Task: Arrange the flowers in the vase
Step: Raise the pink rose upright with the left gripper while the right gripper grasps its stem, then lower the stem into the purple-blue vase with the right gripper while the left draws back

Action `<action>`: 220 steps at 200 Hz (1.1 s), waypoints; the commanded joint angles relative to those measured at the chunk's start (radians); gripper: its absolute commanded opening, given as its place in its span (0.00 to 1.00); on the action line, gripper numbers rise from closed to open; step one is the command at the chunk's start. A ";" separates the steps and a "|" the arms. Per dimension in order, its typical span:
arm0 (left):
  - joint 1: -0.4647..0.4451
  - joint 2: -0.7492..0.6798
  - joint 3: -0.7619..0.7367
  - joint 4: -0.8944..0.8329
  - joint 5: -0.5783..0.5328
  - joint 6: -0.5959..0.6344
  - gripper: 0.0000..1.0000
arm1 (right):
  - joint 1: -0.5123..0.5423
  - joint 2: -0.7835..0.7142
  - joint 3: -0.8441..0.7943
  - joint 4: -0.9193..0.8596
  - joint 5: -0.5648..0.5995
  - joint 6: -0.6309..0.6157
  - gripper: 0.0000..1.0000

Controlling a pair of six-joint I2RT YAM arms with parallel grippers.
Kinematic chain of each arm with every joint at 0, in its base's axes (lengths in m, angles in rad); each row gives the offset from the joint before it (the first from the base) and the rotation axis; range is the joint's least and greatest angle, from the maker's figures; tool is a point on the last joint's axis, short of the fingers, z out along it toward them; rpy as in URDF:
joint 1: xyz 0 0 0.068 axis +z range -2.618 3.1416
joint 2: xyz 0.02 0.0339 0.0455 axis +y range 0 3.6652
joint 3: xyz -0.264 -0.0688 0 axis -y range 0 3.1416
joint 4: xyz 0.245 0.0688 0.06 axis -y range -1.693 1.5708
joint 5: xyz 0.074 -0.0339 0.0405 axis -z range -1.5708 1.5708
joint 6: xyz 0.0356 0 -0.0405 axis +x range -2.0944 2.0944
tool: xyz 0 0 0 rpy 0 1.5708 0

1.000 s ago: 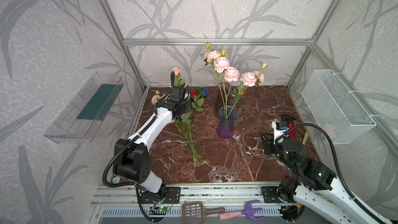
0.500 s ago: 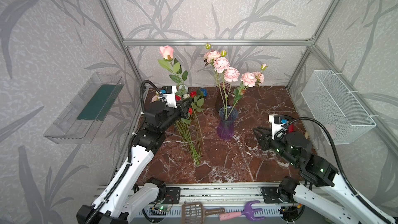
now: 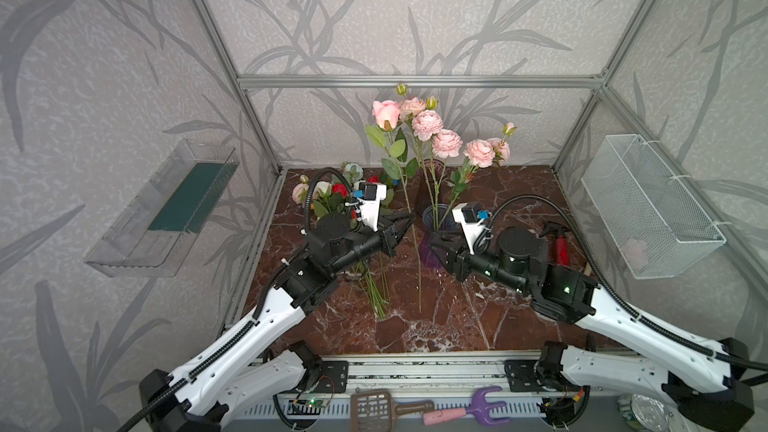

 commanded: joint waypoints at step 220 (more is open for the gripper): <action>-0.014 -0.165 -0.078 -0.034 -0.174 0.097 0.61 | 0.010 0.202 0.108 0.167 0.027 0.052 0.01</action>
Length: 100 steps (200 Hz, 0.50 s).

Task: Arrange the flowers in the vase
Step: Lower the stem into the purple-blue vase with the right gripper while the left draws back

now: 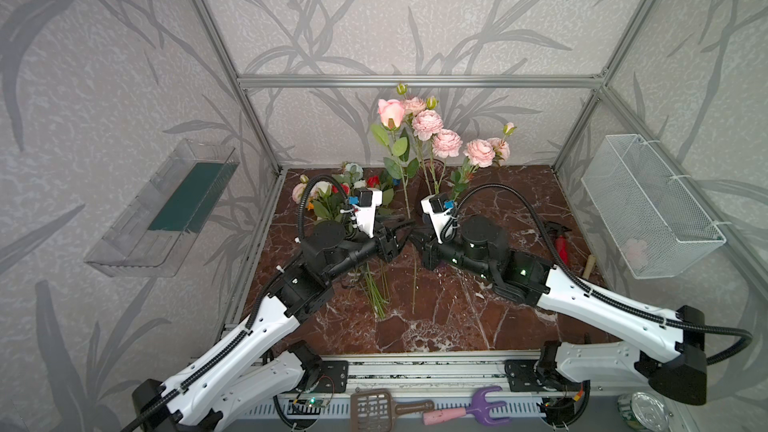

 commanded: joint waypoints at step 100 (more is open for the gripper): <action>-0.001 -0.480 -0.279 -0.324 -0.943 -0.239 0.64 | -0.090 -0.033 0.212 0.178 0.296 -0.438 0.00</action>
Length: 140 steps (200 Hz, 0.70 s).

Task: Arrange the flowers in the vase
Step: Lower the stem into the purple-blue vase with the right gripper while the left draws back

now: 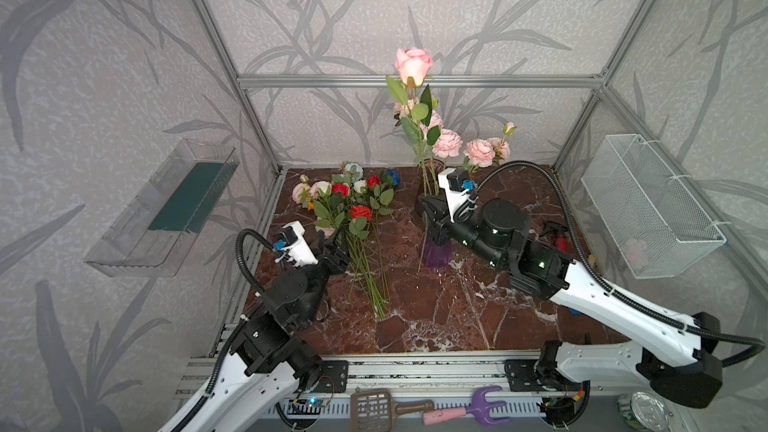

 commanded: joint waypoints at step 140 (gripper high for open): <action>-0.001 -0.002 -0.016 -0.114 -0.101 -0.130 0.64 | -0.186 0.099 -0.154 0.334 0.173 -0.161 0.00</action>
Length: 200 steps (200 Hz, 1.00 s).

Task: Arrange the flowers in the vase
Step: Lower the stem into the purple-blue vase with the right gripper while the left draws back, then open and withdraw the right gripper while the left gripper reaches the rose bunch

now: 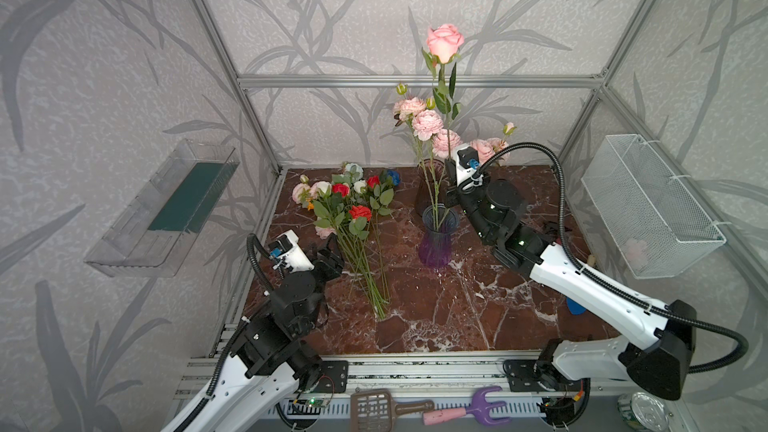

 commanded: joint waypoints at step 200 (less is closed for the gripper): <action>-0.001 0.069 -0.002 0.043 -0.002 -0.021 0.63 | -0.002 -0.111 -0.274 0.011 0.015 0.271 0.21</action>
